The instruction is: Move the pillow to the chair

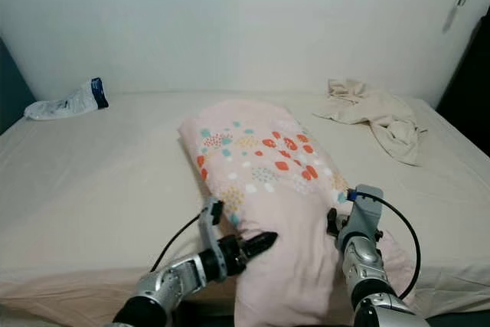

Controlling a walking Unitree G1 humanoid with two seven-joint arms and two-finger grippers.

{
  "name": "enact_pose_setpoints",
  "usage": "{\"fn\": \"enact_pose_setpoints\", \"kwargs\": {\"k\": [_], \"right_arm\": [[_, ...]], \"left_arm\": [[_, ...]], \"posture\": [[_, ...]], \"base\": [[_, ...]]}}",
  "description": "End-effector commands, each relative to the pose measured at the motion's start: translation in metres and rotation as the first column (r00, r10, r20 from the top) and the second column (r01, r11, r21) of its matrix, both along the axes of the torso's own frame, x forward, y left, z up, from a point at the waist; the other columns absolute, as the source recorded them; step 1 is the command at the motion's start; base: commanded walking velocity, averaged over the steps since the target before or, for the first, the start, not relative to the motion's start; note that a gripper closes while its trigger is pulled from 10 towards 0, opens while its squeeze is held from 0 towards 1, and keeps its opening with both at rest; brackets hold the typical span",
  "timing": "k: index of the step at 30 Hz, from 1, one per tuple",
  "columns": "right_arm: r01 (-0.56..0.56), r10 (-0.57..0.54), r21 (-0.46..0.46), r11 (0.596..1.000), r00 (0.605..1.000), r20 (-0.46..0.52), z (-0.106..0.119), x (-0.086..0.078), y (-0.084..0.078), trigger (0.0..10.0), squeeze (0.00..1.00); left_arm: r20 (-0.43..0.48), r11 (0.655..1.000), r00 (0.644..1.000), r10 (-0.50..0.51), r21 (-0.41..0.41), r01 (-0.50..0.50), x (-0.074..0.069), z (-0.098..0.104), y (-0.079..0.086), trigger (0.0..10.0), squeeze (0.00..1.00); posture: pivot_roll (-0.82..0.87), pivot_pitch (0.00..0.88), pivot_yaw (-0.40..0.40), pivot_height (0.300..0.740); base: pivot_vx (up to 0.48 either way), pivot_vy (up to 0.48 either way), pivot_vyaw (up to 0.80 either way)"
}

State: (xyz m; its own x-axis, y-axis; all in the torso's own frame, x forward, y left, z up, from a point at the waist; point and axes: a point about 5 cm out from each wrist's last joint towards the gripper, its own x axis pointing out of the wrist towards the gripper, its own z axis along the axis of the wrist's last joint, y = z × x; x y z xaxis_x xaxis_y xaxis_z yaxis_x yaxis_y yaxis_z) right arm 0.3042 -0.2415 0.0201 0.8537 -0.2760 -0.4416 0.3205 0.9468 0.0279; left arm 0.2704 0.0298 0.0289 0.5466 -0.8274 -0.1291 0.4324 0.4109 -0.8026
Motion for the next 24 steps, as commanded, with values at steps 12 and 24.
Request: {"fn": "enact_pose_setpoints", "kwargs": {"k": [12, 24], "right_arm": [[0.008, -0.005, 0.026, 1.000, 0.994, -0.113, -0.022, -0.018, 0.003, 10.0, 0.00], [0.015, -0.009, 0.109, 0.994, 0.998, -0.055, -0.017, -0.011, 0.010, 10.0, 0.00]], "left_arm": [[-0.040, 0.994, 0.999, 0.006, -0.111, -0.010, -0.009, 0.006, -0.036, 0.0, 0.00], [0.004, 0.966, 0.980, 0.200, -0.170, -0.197, 0.020, 0.025, -0.002, 0.0, 0.00]], "posture": [[0.06, 0.017, -0.001, 0.545], [0.07, 0.019, -0.005, 0.545]], "base": [[0.000, 0.000, 0.00], [0.000, 0.000, 0.00]]}}
